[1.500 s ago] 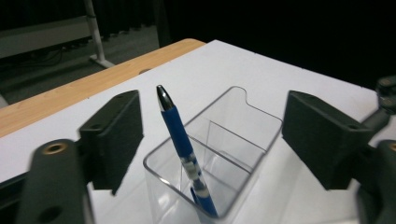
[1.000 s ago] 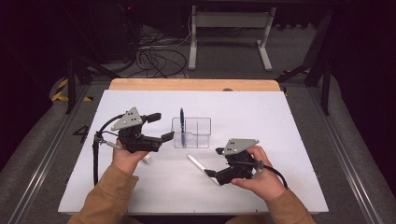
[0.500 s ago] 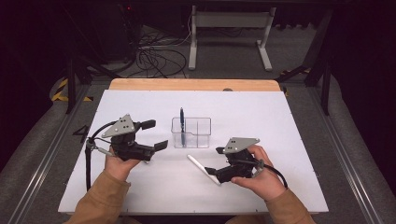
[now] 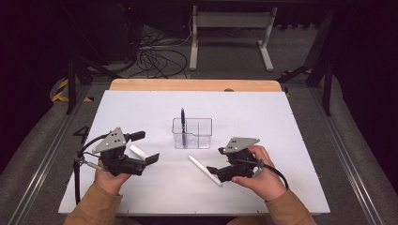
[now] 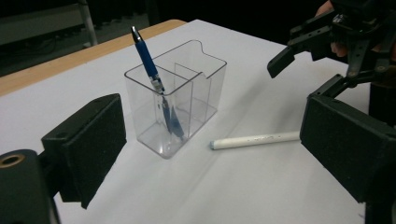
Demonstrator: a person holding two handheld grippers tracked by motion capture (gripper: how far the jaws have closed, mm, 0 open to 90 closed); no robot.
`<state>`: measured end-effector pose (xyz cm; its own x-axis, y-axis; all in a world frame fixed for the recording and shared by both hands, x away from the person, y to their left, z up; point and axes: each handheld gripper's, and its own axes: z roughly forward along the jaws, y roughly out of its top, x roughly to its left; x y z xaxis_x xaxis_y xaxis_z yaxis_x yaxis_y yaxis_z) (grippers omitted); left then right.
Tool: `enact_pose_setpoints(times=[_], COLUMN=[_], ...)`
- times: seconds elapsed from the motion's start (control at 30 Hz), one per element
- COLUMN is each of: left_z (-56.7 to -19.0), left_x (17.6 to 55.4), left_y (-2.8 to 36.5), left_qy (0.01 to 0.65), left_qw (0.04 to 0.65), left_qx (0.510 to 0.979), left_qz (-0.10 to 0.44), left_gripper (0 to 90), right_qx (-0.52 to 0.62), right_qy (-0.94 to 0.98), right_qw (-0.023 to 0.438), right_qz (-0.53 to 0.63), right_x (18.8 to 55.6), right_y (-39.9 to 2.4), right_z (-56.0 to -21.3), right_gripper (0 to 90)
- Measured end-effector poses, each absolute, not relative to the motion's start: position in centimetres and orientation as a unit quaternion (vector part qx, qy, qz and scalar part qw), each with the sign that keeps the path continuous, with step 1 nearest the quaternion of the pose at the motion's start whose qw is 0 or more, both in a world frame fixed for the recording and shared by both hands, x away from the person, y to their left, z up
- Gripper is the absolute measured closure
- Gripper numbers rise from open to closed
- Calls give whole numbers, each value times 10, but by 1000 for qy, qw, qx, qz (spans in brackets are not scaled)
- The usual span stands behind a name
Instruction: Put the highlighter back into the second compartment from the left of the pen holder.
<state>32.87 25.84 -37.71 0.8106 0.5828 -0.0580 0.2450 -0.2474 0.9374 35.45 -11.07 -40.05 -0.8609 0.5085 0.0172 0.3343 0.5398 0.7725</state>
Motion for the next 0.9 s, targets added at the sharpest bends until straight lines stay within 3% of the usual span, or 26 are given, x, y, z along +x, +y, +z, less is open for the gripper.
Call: enact_pose_setpoints(times=[0.9], left_z=[-389], left_x=[317], left_y=[275], left_qy=[259], left_qw=[568], left_qx=[767], left_qz=[145], left_gripper=[69], right_qx=[263], right_qy=[877], right_qw=[112], right_qz=[386], right_x=[363], right_y=[-98], right_z=[-397], right_gripper=[245])
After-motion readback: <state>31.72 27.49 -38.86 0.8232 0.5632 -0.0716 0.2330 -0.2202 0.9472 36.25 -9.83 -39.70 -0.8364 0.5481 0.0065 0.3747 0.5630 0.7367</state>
